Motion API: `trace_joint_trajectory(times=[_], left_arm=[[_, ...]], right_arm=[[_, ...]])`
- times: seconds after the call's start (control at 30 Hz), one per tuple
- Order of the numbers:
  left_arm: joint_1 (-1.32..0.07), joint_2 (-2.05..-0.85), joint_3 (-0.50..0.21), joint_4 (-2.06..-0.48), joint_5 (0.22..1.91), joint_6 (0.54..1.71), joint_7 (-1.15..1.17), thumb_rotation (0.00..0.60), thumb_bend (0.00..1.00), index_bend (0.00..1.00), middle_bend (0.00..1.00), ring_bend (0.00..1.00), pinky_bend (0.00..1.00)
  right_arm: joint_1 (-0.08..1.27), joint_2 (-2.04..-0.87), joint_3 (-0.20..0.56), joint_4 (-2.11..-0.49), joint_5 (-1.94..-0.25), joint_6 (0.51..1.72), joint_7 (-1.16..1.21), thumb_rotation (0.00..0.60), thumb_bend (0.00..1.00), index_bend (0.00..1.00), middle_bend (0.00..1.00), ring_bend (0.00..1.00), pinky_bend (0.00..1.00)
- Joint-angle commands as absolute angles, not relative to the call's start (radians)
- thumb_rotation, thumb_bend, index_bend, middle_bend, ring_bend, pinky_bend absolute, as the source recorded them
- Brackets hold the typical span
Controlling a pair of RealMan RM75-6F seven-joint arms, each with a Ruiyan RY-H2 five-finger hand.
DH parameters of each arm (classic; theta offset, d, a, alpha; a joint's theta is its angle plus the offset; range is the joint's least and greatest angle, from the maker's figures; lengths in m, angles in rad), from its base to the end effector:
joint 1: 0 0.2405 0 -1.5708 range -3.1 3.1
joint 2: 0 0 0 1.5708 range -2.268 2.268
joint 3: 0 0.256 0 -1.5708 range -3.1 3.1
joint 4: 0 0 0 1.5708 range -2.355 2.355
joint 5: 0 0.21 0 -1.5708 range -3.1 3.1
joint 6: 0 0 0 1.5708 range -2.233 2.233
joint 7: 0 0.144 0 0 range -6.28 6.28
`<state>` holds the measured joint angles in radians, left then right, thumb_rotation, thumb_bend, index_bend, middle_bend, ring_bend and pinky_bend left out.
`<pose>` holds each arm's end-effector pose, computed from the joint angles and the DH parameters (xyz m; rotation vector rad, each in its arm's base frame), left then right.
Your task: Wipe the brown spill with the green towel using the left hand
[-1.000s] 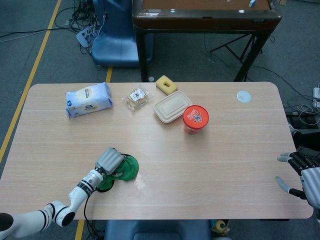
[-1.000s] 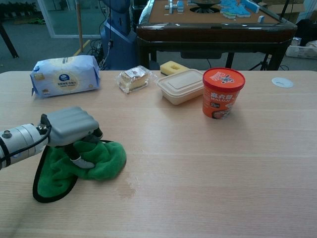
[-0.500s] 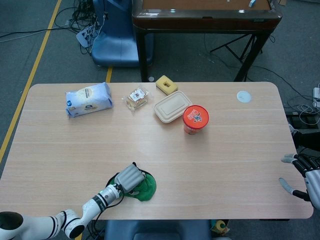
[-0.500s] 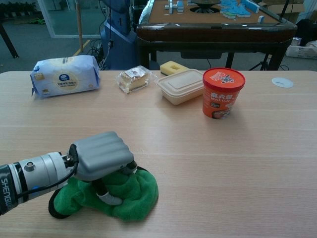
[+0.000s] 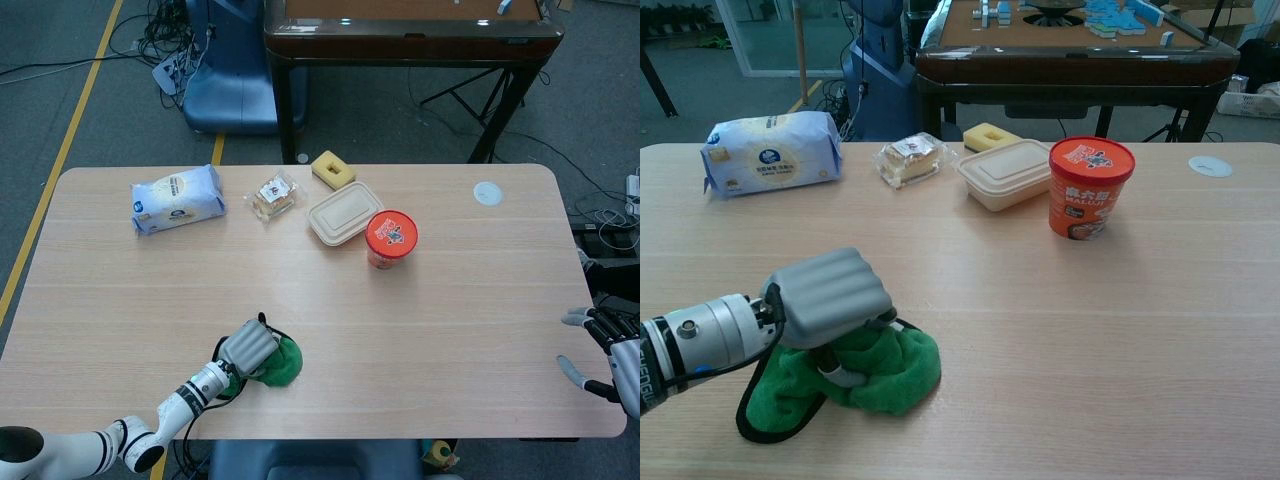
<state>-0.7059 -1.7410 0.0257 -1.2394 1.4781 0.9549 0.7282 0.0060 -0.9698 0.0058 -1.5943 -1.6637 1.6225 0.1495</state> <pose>-0.1643 0.2845 -0.0934 -2.2570 -0.1570 -0.6340 -0.3092 -0.1462 0.2090 1.4460 -0.8181 0.9766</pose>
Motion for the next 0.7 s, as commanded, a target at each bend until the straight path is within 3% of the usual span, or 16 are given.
trace_joint_trajectory(times=[0.03, 0.37, 0.7], left_arm=[[-0.699, -1.726, 0.015, -1.21, 1.466, 0.966, 0.744, 0.6, 0.14, 0.58, 0.63, 0.62, 0.88], [-0.691, -1.698, -0.016, -1.11, 1.411, 0.962, 0.777, 0.6, 0.14, 0.58, 0.63, 0.61, 0.88], [-0.689, -1.7, 0.031, -1.205, 1.488, 0.988, 0.744, 0.6, 0.14, 0.59, 0.63, 0.61, 0.88]], right_arm=[[0.007, -0.969, 0.006, -1.595, -1.665, 1.623, 0.149, 0.6, 0.33, 0.34, 0.32, 0.25, 0.32], [0.011, -0.969, 0.006, -1.6, -1.667, 1.616, 0.144, 0.6, 0.33, 0.34, 0.32, 0.25, 0.32], [0.014, -0.966, 0.007, -1.611, -1.669, 1.612, 0.133, 0.6, 0.33, 0.34, 0.32, 0.25, 0.32]])
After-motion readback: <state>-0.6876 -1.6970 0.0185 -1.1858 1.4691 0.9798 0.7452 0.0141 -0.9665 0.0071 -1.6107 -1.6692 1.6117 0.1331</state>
